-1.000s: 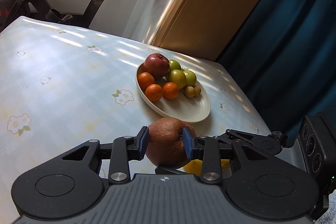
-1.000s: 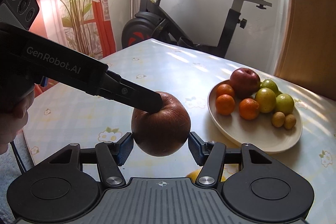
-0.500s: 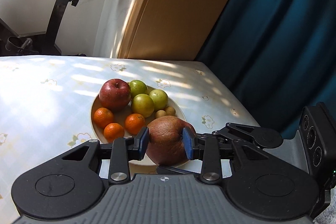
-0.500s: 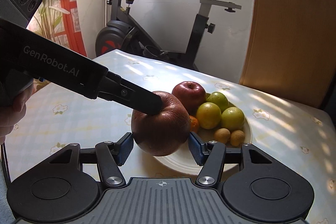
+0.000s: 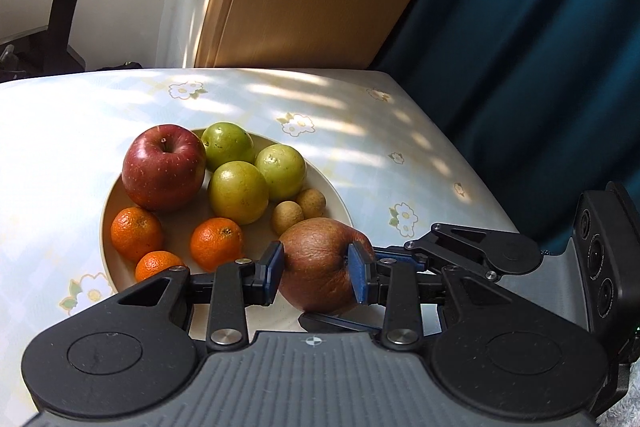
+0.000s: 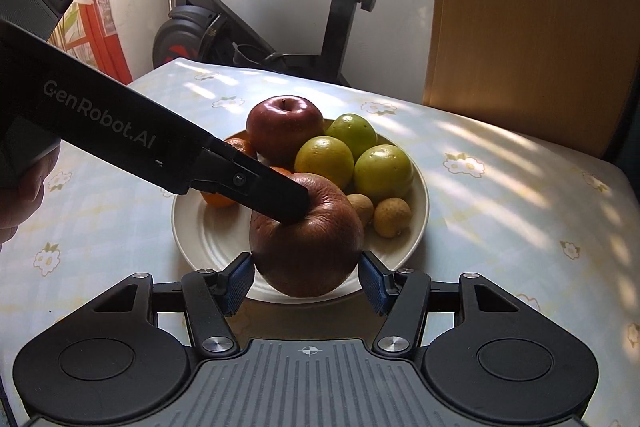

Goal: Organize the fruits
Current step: 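Carry the red apple with both grippers onto the cream plate, then open both grippers to release the apple on the plate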

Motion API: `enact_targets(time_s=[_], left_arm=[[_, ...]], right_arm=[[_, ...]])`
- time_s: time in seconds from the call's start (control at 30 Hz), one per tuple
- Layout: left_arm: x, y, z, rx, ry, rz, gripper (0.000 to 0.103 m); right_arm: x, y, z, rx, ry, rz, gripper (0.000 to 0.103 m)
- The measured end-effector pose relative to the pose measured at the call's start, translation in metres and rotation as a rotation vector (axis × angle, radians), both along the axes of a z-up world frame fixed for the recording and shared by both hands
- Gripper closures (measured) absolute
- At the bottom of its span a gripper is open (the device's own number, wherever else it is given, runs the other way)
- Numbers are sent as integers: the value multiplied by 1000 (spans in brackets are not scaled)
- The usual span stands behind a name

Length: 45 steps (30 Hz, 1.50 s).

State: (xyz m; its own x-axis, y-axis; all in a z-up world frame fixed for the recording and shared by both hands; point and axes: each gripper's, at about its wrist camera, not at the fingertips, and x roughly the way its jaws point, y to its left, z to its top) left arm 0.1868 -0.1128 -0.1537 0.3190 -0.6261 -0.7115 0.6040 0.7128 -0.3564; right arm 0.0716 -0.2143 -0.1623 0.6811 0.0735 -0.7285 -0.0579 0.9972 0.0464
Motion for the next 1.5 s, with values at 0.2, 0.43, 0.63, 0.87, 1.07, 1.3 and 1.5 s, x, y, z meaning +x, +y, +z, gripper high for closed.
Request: enact_targets(time_s=[0.2,0.43,0.63,0.87,1.07,1.3,1.5], left_arm=[[15,-4,-6,-1,25,9,66],[18,-3,-8,28,10,17,68],[19,-4,-7,33,8,23,68],[19,3,0,-8,6,24,61],[6,21,11,15,-47,51,61],[-22,50,20,89,-138,79,60],[-40,88,21,141,-162,138,60]], right_arm=[[13,-7,-4,3,27,20,50],[25,-9,-9,2,59,56,49],[27,-7,-7,-20,76,57,50],[21,-5,-2,1,63,32,48],[5,-5,8,1,47,20,48],[-19,0,19,38,7,-21,48],[-39,18,27,65,-27,-22,48]])
